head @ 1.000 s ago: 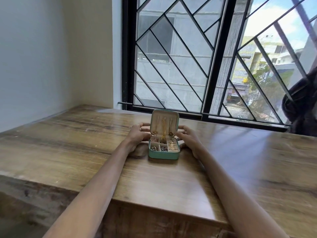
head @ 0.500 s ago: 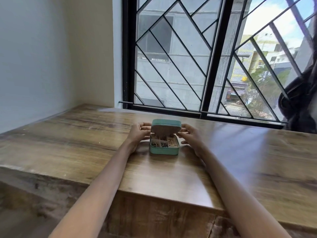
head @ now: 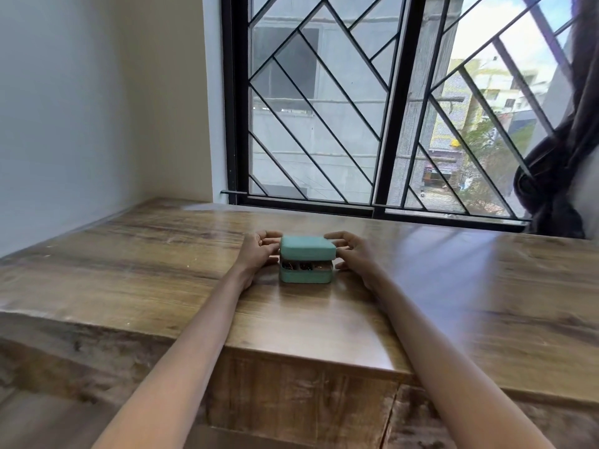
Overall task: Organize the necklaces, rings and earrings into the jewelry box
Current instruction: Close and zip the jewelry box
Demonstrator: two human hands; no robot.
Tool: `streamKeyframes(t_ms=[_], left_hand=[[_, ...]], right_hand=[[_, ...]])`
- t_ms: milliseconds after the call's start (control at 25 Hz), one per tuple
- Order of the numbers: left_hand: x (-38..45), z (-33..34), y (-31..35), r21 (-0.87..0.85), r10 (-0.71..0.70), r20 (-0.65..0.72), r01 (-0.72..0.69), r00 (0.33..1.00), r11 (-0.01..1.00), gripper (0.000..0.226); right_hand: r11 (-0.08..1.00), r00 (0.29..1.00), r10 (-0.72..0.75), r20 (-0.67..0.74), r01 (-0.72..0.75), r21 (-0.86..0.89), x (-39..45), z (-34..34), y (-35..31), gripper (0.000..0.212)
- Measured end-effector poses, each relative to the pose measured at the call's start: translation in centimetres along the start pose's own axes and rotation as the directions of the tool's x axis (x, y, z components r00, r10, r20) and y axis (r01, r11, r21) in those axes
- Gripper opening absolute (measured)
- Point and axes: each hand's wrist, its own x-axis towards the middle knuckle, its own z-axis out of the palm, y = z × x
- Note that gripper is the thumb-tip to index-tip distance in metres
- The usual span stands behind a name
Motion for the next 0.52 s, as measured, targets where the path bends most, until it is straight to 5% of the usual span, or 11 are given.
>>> streamKeyframes(t_ms=[280,520], left_hand=[[-0.4,0.0,-0.06,0.122,-0.05,0.15,0.031,0.987,0.992,0.042],[-0.55,-0.32,0.14,0.17,-0.052,0.223,0.014,0.973,0.985,0.055]], right_hand=[[0.996,0.997,0.078,0.01,-0.078,0.051,-0.14,0.06,-0.19,0.045],[0.994,0.998,0.068,-0.004,-0.067,0.084,-0.41,0.17,-0.57,0.017]])
